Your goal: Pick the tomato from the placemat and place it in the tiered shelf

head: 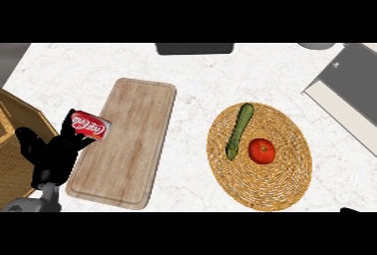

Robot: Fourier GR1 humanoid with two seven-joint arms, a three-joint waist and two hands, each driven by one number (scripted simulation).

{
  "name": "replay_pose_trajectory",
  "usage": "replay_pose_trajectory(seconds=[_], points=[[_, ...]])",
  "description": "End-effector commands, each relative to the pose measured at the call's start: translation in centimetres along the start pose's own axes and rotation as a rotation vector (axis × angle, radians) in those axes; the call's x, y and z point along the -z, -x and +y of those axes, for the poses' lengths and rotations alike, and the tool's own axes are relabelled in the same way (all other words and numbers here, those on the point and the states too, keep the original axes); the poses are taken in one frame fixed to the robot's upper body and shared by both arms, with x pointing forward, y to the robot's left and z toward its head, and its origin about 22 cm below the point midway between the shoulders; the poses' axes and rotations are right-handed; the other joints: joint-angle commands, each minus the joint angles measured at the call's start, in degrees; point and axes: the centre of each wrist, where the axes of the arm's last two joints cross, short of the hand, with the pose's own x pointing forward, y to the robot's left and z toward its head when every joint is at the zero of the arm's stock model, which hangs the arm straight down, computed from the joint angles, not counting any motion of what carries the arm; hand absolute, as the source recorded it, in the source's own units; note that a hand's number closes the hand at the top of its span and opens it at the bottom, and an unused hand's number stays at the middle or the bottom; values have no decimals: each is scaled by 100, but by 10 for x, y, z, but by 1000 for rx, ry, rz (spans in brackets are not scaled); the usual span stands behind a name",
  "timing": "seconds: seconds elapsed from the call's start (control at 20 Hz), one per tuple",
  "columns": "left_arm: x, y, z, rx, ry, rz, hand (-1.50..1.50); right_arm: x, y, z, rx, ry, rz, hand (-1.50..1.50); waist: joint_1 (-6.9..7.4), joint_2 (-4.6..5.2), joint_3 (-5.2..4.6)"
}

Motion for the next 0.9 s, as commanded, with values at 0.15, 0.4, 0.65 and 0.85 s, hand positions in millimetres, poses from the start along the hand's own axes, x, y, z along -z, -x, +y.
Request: replay_pose_trajectory(seconds=[0.15, 0.4, 0.65, 0.85], points=[[0, 23, -1, 42, 27, 157, 0, -13, -57, 18, -112, -69, 139, -150, 168, 86, -54], [6, 28, -2, 30, 42, 141, 0, -5, -92, 32, -175, 15, 225, -150, 225, 97, -54], [6, 31, 1, 47, 50, 129, 0, 27, -107, 56, -282, 72, 313, -150, 322, 113, -53], [5, 22, -9, 45, 62, 133, 0, 40, -108, 97, -294, 11, 388, -150, 347, 101, -48]])
